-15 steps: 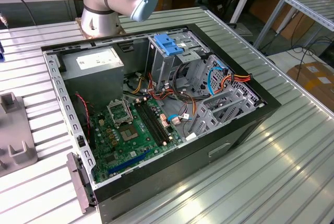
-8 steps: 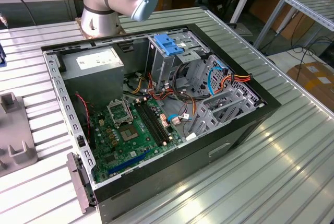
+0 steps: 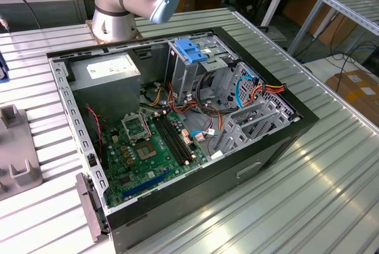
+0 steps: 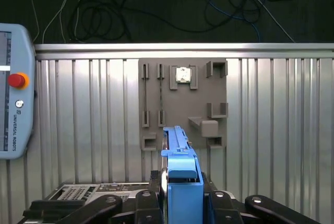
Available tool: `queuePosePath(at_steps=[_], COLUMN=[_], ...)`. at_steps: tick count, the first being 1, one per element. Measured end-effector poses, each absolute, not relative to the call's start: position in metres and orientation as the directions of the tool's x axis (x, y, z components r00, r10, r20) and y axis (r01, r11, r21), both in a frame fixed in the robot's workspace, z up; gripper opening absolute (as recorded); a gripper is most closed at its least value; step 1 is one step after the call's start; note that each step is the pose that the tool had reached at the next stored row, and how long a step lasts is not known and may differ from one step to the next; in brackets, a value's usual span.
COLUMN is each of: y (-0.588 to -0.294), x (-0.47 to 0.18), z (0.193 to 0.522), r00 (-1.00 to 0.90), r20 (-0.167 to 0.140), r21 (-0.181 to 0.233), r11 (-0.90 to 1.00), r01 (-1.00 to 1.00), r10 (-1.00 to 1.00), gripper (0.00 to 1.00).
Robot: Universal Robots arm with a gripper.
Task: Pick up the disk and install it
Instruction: 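Pick up the disk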
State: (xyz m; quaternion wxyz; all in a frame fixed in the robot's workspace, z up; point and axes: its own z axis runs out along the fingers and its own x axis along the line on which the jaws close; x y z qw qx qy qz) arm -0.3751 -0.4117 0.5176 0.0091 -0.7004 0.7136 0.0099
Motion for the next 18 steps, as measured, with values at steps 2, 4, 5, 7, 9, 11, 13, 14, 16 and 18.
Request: queuePosePath(at_steps=[2,4,5,7,9,11,13,14,16,18], y=[-0.414,-0.417,-0.419,-0.421,-0.424,-0.427,-0.432,-0.434,-0.435,-0.436], x=[-0.375,-0.375,-0.375,-0.375,-0.375,-0.375,-0.375,-0.374,-0.374,-0.373], z=[0.517,0.516,0.515,0.514,0.513,0.512,0.511,0.510,0.510,0.510], r00=[-0.019,-0.019,-0.019,-0.019,-0.019,-0.019,-0.019,-0.019,-0.019,-0.019], r20=[-0.027,-0.027,-0.027,-0.027,-0.027,-0.027,-0.027,-0.027,-0.027,-0.026], r21=[0.001,0.001,0.001,0.001,0.001,0.001,0.001,0.001,0.001,0.001], r11=[0.019,0.019,0.019,0.019,0.019,0.019,0.019,0.019,0.019,0.019], r01=[-1.000,-1.000,-1.000,-1.000,-1.000,-1.000,-1.000,-1.000,-1.000,-1.000], r10=[-0.999,-0.999,-0.999,-0.999,-0.999,-0.999,-0.999,-0.999,-0.999,-0.999], gripper=[0.37,0.37,0.37,0.37,0.37,0.37,0.37,0.37,0.37,0.37])
